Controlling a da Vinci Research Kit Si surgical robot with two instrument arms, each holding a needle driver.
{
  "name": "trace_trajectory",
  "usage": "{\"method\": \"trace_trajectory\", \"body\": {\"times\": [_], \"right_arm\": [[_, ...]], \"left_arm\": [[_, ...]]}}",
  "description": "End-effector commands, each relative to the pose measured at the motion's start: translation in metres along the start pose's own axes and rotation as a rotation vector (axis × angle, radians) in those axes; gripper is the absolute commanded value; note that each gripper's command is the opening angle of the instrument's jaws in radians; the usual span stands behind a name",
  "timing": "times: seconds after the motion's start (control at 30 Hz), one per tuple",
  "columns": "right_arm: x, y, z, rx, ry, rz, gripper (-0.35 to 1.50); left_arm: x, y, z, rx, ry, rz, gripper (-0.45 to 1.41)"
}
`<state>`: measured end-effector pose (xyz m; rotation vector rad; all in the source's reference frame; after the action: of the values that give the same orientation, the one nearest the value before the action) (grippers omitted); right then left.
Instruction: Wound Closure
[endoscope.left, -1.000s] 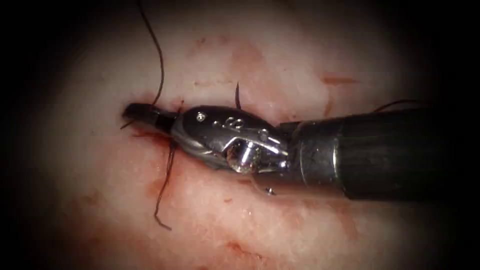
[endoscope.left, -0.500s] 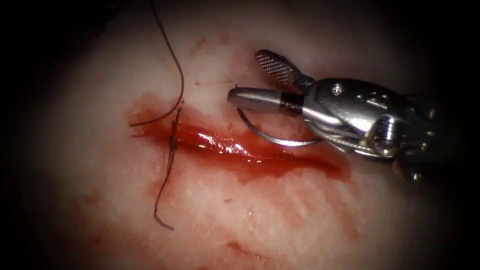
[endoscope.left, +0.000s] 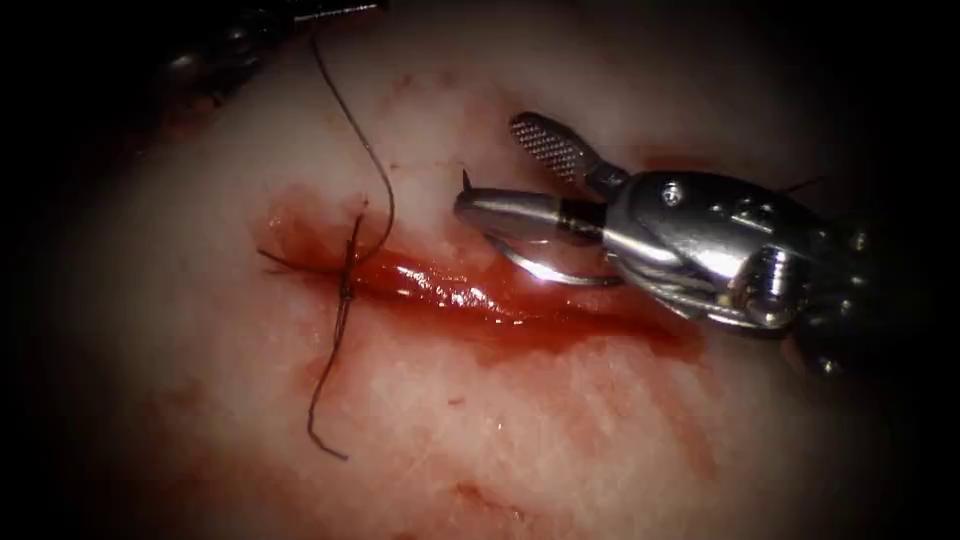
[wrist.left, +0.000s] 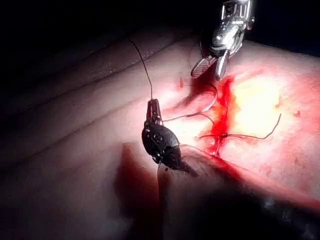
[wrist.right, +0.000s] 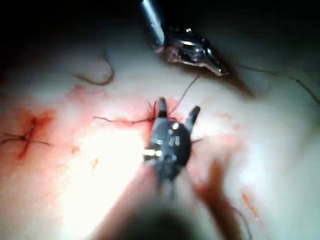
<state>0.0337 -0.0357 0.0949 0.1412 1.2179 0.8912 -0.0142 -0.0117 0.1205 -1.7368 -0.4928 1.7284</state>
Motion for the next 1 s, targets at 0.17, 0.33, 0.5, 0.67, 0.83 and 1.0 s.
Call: {"method": "trace_trajectory", "body": {"times": [0.17,0.33,0.5,0.67,0.83,1.0], "right_arm": [[-0.0004,-0.0005,0.0007,0.001,0.002,-0.001,1.13],[-0.0005,-0.0005,0.0007,0.001,0.002,-0.002,1.13],[-0.0006,-0.0005,0.0006,0.002,0.002,-0.003,1.13],[-0.0006,-0.0005,0.0004,0.003,0.002,-0.003,1.13],[-0.0007,-0.0006,0.0003,0.017,0.001,-0.004,1.13],[-0.0007,-0.0011,0.0001,0.038,0.000,-0.010,1.13]], "left_arm": [[0.0004,-0.0010,-0.0010,0.065,-0.027,-0.030,1.03],[0.0006,-0.0008,-0.0030,0.074,-0.066,-0.028,1.08],[0.0006,0.0005,-0.0060,0.061,-0.153,-0.026,1.06],[0.0006,0.0015,-0.0096,0.047,-0.215,-0.053,1.06],[0.0003,0.0023,-0.0144,0.072,-0.296,-0.067,1.04],[0.0001,0.0038,-0.0144,0.050,-0.305,-0.075,0.98]]}}
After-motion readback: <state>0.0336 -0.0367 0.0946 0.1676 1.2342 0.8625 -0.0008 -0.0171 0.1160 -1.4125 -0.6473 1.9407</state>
